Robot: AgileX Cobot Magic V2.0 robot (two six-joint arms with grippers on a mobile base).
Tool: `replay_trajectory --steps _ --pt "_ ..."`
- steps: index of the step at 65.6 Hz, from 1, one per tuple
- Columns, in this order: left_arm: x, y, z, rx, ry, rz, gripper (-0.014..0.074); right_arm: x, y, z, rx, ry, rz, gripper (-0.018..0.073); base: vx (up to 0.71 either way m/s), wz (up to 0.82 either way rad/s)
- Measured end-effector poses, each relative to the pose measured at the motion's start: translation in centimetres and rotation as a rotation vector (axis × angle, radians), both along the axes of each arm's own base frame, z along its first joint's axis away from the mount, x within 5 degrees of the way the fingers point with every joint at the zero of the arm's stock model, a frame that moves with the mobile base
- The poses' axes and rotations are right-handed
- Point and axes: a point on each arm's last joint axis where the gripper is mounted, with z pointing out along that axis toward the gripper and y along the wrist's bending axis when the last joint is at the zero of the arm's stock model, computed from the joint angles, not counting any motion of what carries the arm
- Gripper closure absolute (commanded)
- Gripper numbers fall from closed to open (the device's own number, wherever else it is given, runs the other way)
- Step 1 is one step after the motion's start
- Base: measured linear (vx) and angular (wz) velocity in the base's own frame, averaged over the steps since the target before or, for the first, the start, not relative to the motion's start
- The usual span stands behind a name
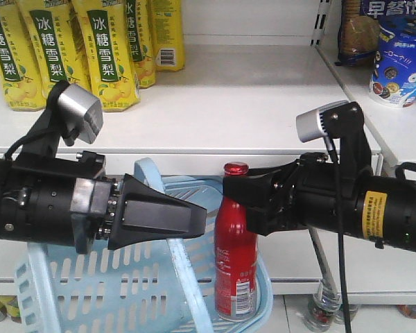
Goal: Place coke in basket with both arms
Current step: 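Carry the bottle with the right gripper down into the light-blue basket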
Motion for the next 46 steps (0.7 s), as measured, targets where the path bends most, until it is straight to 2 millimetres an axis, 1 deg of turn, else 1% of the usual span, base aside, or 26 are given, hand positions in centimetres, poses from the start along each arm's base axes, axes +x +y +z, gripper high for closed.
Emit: replay_trajectory --steps 17,24,31,44,46 --pt "0.0 0.0 0.0 0.0 0.0 0.0 0.0603 0.3 0.3 -0.5 -0.016 -0.012 0.02 0.0542 0.0 0.0" --pt "0.0 0.0 0.0 0.0 0.0 0.0 0.0603 0.5 0.3 -0.7 -0.026 -0.013 0.024 0.0496 0.0 0.0" --pt "0.0 0.0 0.0 0.0 0.0 0.0 0.0603 0.7 0.4 -1.0 -0.033 -0.007 0.026 0.0404 0.0 0.0" --pt "0.0 0.0 0.0 0.001 0.0 0.0 0.0603 0.9 0.6 -1.3 -0.038 0.001 0.034 0.0141 0.0 0.0" --pt "0.0 0.0 0.0 0.002 -0.001 0.0 0.0603 0.9 0.6 -1.3 -0.039 -0.001 0.032 0.0113 0.0 0.0"
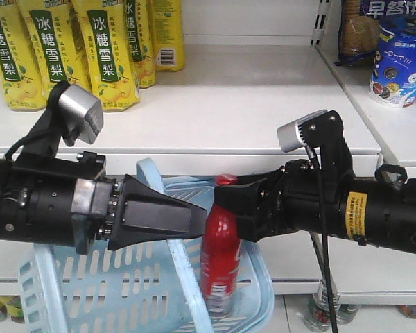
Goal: Place coke in basket with both arms
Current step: 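Carry the bottle with the right gripper down into the light-blue basket, then open the right gripper and withdraw it from the bottle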
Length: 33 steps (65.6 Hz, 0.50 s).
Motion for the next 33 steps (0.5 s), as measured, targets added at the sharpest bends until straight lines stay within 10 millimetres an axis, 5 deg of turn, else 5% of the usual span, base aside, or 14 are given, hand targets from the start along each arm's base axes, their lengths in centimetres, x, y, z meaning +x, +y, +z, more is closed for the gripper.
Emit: replay_trajectory --steps 8,18,24,33 --pt "0.0 0.0 -0.2 0.017 -0.004 -0.001 0.0603 0.1 -0.1 0.0 0.004 0.001 -0.014 0.001 0.0 0.0" --pt "0.1 0.0 -0.7 0.04 0.009 -0.001 0.0603 -0.3 -0.2 0.6 0.008 -0.022 -0.014 0.0039 0.0 0.0" --pt "0.1 0.0 -0.8 0.047 0.006 -0.003 0.0603 -0.6 -0.7 1.4 -0.012 -0.074 -0.043 0.0137 0.0 0.0" --pt "0.1 0.0 -0.7 0.032 0.014 -0.003 0.0603 -1.8 -1.9 3.4 -0.022 -0.169 -0.088 0.04 0.0 0.0"
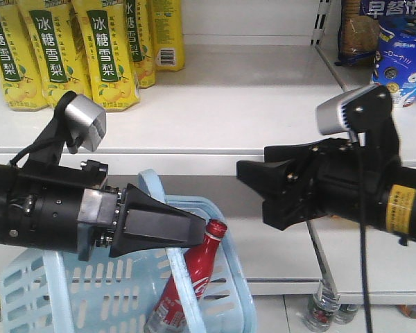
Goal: Place coke in basket with both arms
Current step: 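Open the right gripper and withdraw it from the bottle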
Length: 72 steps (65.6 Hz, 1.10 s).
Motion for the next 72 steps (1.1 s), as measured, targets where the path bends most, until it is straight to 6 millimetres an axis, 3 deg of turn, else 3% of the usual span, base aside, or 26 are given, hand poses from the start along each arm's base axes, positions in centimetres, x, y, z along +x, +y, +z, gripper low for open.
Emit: replay_trajectory --steps 6,16,24,39,44,51,72 --pt "0.0 0.0 0.0 -0.002 0.001 0.001 0.0603 -1.6 -0.9 1.7 0.034 -0.066 -0.021 0.0575 0.0 0.0" --pt "0.0 0.0 0.0 -0.002 -0.001 0.002 0.0603 -5.0 -2.9 2.7 0.068 -0.167 -0.062 0.0568 0.0 0.0" --pt "0.0 0.0 0.0 -0.002 -0.002 0.003 0.0603 -8.1 -4.9 0.5 0.077 -0.194 -0.117 0.0566 0.0 0.0" --pt "0.0 0.0 0.0 0.0 0.0 0.002 0.0603 -11.3 -7.9 -8.6 0.042 -0.086 -0.274 0.0564 0.0 0.0" --pt "0.0 0.0 0.0 -0.002 0.0 0.0 0.0603 -11.9 -8.5 -10.2 0.075 -0.057 -0.323 0.0564 0.0 0.0" --pt "0.0 0.0 0.0 -0.001 -0.001 0.002 0.0603 -12.5 -9.0 -11.1 0.116 -0.045 -0.35 0.0564 0.0 0.0" --pt "0.0 0.0 0.0 -0.001 -0.001 0.002 0.0603 -12.6 -9.1 -11.1 0.138 -0.047 -0.356 0.0564 0.0 0.0"
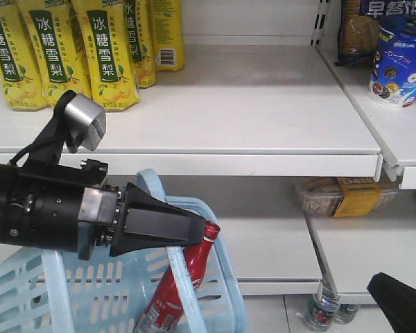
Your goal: Place coke in basket with both arms
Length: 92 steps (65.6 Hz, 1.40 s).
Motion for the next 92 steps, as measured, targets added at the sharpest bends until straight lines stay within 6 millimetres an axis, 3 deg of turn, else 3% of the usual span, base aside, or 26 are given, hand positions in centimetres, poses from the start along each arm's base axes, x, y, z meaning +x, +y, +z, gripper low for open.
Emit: replay_trajectory --steps 39,66,78,92 --pt "0.2 0.0 0.0 0.004 -0.006 0.026 0.0603 0.0 0.0 0.0 0.0 0.0 -0.001 0.0564 0.0 0.0" --pt "3.8 1.0 -1.2 0.086 -0.064 0.484 0.0603 0.0 0.0 0.0 0.0 0.0 -0.001 0.0564 0.0 0.0" --pt "2.7 2.1 -1.8 0.138 -0.135 0.605 0.0603 0.0 0.0 0.0 0.0 0.0 -0.001 0.0564 0.0 0.0" --pt "-0.1 3.9 -3.5 0.306 -0.336 0.578 0.0603 0.0 0.0 0.0 0.0 0.0 -0.001 0.0564 0.0 0.0"
